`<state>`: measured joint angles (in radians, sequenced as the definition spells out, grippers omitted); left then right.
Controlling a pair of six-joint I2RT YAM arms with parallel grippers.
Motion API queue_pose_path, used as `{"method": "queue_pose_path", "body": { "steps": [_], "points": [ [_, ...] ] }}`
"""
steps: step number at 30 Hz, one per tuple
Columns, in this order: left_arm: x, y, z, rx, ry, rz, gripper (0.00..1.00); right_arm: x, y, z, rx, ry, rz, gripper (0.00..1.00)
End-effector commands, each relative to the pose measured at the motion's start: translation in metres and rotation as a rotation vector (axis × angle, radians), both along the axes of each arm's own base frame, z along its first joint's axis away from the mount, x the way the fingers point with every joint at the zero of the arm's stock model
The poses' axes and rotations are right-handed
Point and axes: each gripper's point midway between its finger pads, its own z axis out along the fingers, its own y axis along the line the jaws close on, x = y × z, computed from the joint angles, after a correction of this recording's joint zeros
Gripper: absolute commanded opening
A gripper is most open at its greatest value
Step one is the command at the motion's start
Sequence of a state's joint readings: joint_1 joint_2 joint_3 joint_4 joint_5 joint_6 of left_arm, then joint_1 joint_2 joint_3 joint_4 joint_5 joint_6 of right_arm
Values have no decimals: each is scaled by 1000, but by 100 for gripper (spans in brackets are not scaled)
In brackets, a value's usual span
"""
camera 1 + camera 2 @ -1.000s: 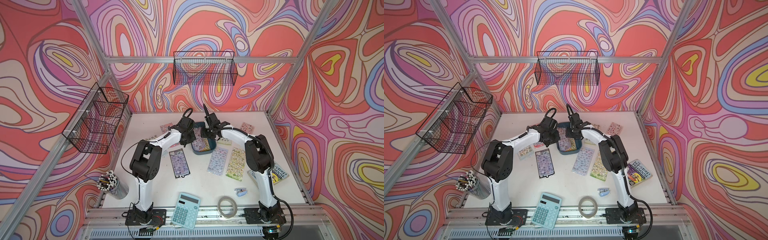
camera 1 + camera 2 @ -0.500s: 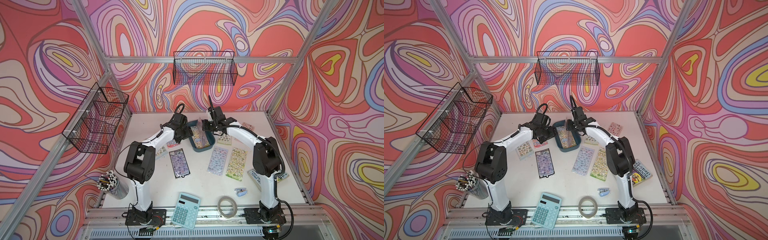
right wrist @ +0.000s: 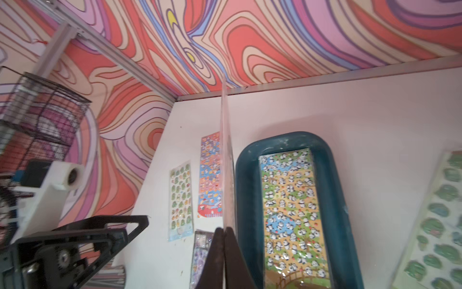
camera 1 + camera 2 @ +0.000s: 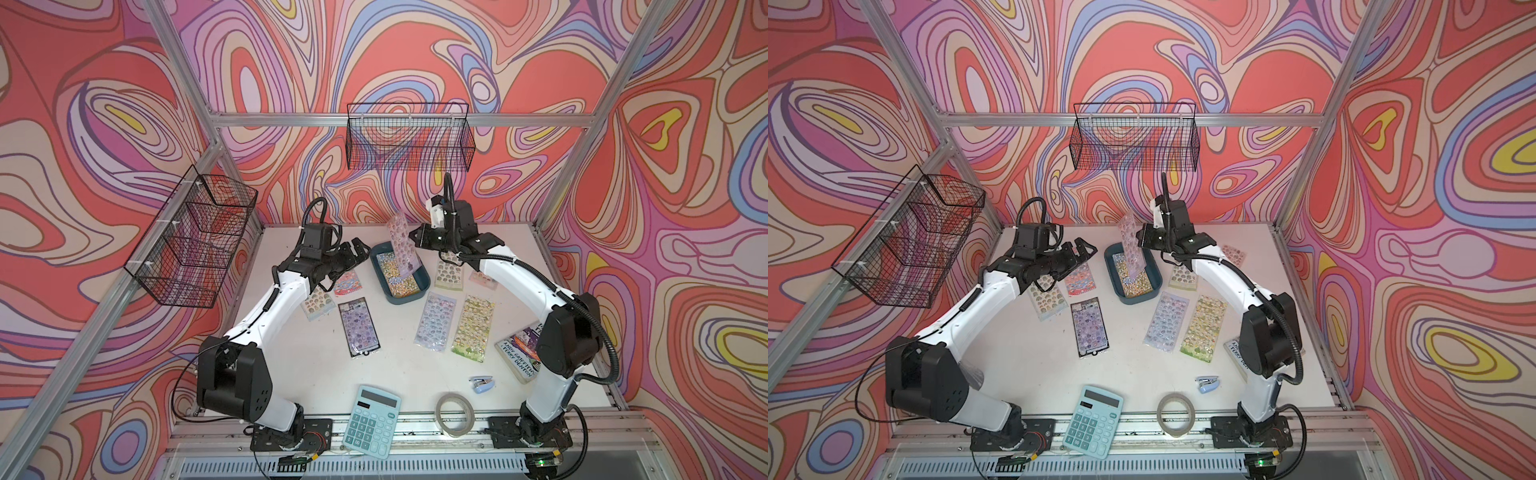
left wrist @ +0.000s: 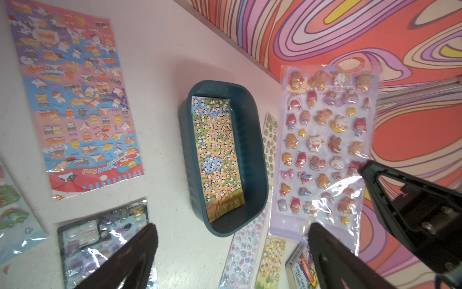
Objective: Take the stickers out of the storage box
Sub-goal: Pick up the sticker from the storage box, then place the sticker at the center of the board.
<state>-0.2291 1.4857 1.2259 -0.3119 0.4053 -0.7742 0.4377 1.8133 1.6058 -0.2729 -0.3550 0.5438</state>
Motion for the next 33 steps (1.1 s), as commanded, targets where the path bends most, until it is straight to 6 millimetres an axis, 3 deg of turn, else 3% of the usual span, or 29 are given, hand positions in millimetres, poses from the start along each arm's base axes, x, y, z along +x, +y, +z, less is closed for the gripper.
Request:
{"method": "queue_pose_path", "body": {
  "steps": [1, 4, 8, 16, 19, 23, 27, 33],
  "points": [
    [-10, -11, 17, -141, -40, -79, 99, -16, 23, 22, 203, 5, 162, 0],
    [-12, -6, 21, -245, -55, -88, 99, -27, 39, 31, 335, 29, 269, 0],
    [-12, -8, 29, -313, -81, -119, 90, -37, 50, 40, 473, 55, 359, 0],
    [0, -17, 47, -413, -122, -144, 53, -43, 58, 32, 552, 120, 398, 0],
    [5, -19, 49, -443, -123, -143, 47, -43, 61, 27, 553, 137, 399, 0],
    [9, -17, 46, -435, -118, -126, 46, -45, 65, 25, 567, 152, 412, 0],
    [11, -11, 41, -382, -109, -87, 52, -47, 70, 28, 596, 162, 426, 0],
    [11, -11, 58, -387, -140, -92, 6, -45, 77, 11, 564, 191, 405, 0]
  ]
}}
